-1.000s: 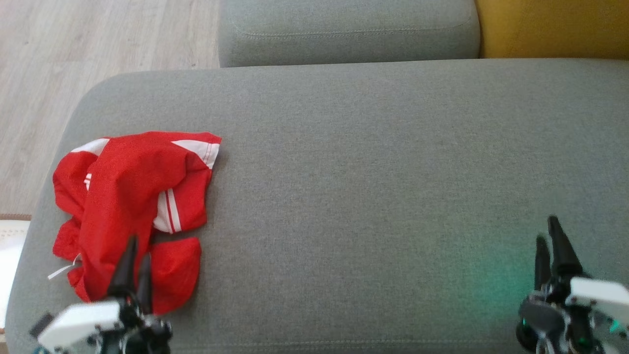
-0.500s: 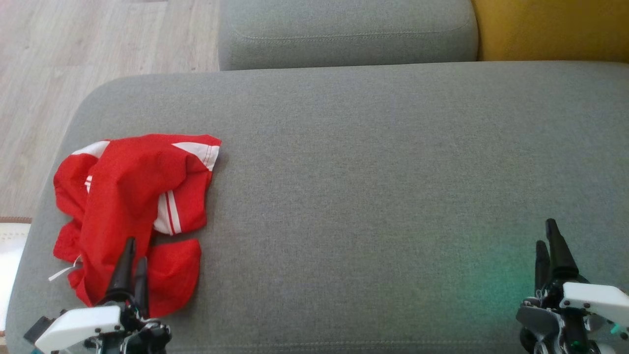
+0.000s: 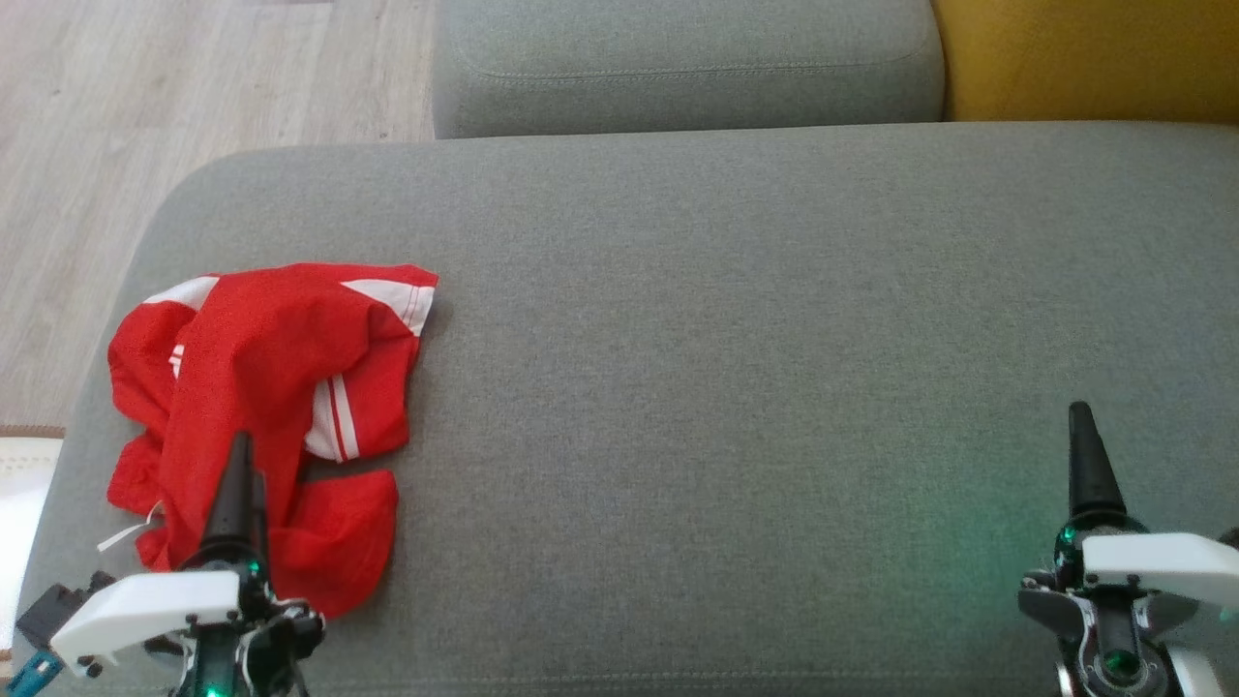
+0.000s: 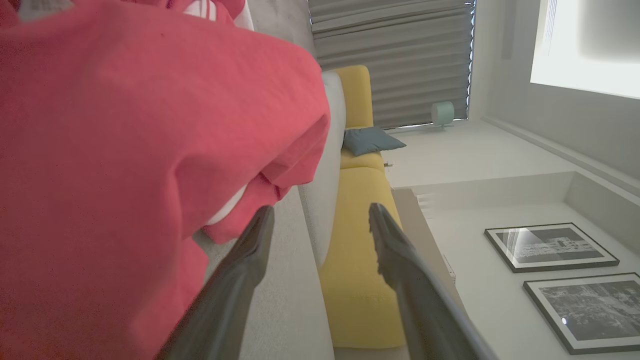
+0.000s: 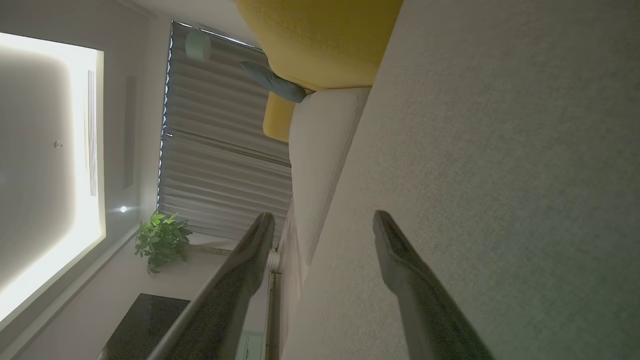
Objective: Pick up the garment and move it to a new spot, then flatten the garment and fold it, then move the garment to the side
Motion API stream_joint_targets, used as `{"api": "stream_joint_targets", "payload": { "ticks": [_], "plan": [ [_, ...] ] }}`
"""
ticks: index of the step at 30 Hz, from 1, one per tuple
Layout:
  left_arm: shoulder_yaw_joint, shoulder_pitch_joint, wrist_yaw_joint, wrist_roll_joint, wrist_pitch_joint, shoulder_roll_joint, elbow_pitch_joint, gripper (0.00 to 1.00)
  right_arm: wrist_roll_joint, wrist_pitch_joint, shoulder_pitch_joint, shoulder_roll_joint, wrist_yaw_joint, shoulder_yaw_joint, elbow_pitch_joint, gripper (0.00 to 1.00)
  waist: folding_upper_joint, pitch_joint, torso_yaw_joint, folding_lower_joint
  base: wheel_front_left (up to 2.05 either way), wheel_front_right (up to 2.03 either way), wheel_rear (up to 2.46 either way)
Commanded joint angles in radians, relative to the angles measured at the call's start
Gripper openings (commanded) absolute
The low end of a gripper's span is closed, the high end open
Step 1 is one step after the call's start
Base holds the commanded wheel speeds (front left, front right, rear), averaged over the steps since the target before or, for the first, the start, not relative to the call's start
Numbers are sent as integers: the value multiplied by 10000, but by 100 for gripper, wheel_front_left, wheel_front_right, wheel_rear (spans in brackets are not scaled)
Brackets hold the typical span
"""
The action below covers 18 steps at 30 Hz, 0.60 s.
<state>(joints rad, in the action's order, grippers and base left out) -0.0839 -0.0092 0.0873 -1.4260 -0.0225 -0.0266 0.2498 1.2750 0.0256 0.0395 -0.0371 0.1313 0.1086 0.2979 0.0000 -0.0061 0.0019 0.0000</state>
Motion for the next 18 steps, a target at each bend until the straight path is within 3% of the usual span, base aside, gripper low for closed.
{"api": "stream_joint_targets", "payload": {
  "ticks": [1, 18],
  "plan": [
    [-179, -530, -40, 243, 108, -123, -452, 100, -335, -106, 634, -66, -1, -70, -451, 100, 0, -2, 6, 0, 0, 0, 0],
    [345, -581, -552, 3019, 604, -143, -1645, 100, -4025, -566, 719, -78, -2, -603, -1178, 100, 0, -77, 60, 0, 0, 0, 0]
  ]
}}
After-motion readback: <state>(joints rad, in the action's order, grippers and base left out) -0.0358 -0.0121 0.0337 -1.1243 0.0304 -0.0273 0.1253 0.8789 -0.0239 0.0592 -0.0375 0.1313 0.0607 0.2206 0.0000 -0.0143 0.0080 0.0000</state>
